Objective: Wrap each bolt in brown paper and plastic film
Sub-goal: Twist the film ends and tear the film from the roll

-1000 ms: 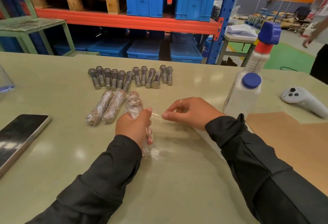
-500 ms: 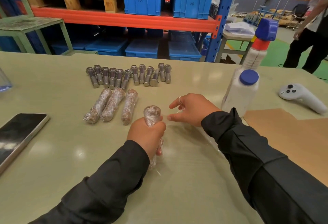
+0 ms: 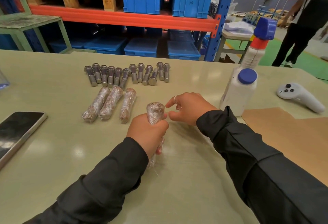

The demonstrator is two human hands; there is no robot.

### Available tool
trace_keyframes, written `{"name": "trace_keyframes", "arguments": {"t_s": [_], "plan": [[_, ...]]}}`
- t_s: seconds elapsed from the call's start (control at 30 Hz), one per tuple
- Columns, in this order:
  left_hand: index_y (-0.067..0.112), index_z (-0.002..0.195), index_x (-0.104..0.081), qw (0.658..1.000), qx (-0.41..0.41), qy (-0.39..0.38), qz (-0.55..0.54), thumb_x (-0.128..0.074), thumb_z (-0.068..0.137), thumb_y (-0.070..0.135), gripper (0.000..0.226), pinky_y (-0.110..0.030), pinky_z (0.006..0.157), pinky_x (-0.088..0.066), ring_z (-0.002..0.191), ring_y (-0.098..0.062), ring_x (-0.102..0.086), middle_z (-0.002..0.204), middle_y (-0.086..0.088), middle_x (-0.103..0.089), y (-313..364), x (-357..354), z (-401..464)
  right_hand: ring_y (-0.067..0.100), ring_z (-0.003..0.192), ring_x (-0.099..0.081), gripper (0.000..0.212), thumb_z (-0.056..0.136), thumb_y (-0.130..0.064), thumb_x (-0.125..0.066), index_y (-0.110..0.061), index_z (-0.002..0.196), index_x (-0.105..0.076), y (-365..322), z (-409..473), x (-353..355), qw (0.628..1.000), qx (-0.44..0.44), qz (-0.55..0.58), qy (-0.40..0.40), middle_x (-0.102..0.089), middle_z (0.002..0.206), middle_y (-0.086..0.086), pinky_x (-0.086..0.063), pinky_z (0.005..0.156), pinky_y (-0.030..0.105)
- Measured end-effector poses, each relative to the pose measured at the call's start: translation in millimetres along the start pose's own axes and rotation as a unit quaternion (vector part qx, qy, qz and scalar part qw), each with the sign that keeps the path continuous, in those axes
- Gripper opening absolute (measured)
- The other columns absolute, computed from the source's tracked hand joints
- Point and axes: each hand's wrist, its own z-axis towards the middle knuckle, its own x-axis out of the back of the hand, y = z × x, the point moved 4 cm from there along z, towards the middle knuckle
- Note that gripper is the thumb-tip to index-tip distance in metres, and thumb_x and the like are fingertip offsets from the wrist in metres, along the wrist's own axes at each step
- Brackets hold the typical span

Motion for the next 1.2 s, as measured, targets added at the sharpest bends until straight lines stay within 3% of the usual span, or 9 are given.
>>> {"name": "trace_keyframes", "arguments": {"t_s": [0.17, 0.4, 0.5, 0.63, 0.73, 0.83, 0.97, 1.2], "plan": [[0.026, 0.082, -0.063, 1.0, -0.019, 0.006, 0.011, -0.051, 0.082, 0.004, 0.025, -0.019, 0.035, -0.033, 0.03, -0.014, -0.035, 0.048, -0.001, -0.04, 8, 1, -2, 0.007, 0.061, -0.041, 0.024, 0.087, -0.028, -0.055, -0.026, 0.108, -0.066, -2, 2, 0, 1.0, 0.009, 0.014, 0.01, -0.041, 0.059, -0.013, -0.028, 0.08, 0.025], [0.014, 0.076, -0.062, 0.999, -0.031, 0.004, 0.032, -0.051, 0.081, 0.003, 0.016, -0.02, 0.035, -0.032, 0.028, -0.015, -0.033, 0.049, -0.006, -0.038, 13, 3, -3, 0.008, 0.057, -0.04, 0.023, 0.089, -0.02, -0.049, -0.03, 0.097, -0.068, -7, 0, 0, 0.999, 0.028, 0.013, 0.019, -0.042, 0.056, -0.01, -0.026, 0.081, 0.027], [0.02, 0.076, -0.062, 0.999, -0.031, 0.011, 0.03, -0.051, 0.08, 0.002, 0.022, -0.02, 0.035, -0.032, 0.028, -0.015, -0.033, 0.05, -0.005, -0.038, 15, 2, -4, 0.013, 0.07, -0.043, 0.028, 0.089, -0.015, -0.046, -0.03, 0.098, -0.067, -7, 0, 0, 0.999, 0.034, 0.011, 0.012, -0.048, 0.068, -0.01, -0.026, 0.088, 0.03], [0.02, 0.078, -0.062, 0.999, -0.028, 0.002, 0.022, -0.049, 0.081, 0.0, 0.023, -0.019, 0.035, -0.031, 0.029, -0.014, -0.032, 0.048, -0.003, -0.037, 20, 3, -8, 0.015, 0.079, -0.046, 0.029, 0.089, -0.01, -0.045, -0.028, 0.093, -0.068, -8, 1, -3, 0.998, 0.056, -0.009, 0.007, -0.04, 0.084, -0.008, -0.028, 0.086, 0.032], [0.021, 0.077, -0.067, 0.998, -0.05, -0.033, -0.002, -0.054, 0.079, 0.004, 0.022, -0.018, 0.033, -0.031, 0.029, -0.012, -0.033, 0.04, 0.002, -0.038, 24, -6, -25, 0.026, 0.094, -0.054, 0.035, 0.087, 0.004, -0.043, -0.022, 0.087, -0.067, 14, 5, 6, 0.999, -0.004, -0.05, 0.016, -0.043, 0.097, 0.001, -0.038, 0.086, 0.032], [0.018, 0.08, -0.066, 0.998, -0.059, -0.024, -0.016, -0.053, 0.081, 0.001, 0.022, -0.018, 0.032, -0.031, 0.03, -0.012, -0.033, 0.039, 0.005, -0.038, 26, -5, -25, 0.027, 0.104, -0.053, 0.041, 0.091, 0.002, -0.036, -0.023, 0.108, -0.064, 18, 8, 7, 0.999, -0.022, -0.027, 0.01, -0.05, 0.112, 0.006, -0.04, 0.092, 0.034], [0.01, 0.086, -0.062, 0.997, -0.048, -0.022, -0.06, -0.045, 0.086, -0.003, 0.022, -0.018, 0.033, -0.03, 0.029, -0.012, -0.031, 0.039, 0.005, -0.034, 29, 5, -18, 0.023, 0.109, -0.053, 0.043, 0.098, -0.011, -0.027, -0.031, 0.131, -0.045, 12, 8, 0, 0.999, -0.021, -0.031, -0.011, -0.057, 0.12, 0.003, -0.036, 0.098, 0.037], [0.005, 0.087, -0.062, 0.985, -0.06, -0.077, -0.141, -0.054, 0.076, 0.003, 0.013, -0.017, 0.03, -0.029, 0.028, -0.011, -0.028, 0.043, 0.001, -0.031, 44, 9, -28, 0.024, 0.115, -0.051, 0.037, 0.102, -0.024, -0.021, -0.029, 0.135, -0.038, 8, 7, -3, 0.999, -0.01, -0.049, -0.001, -0.059, 0.124, 0.001, -0.028, 0.098, 0.038]]}}
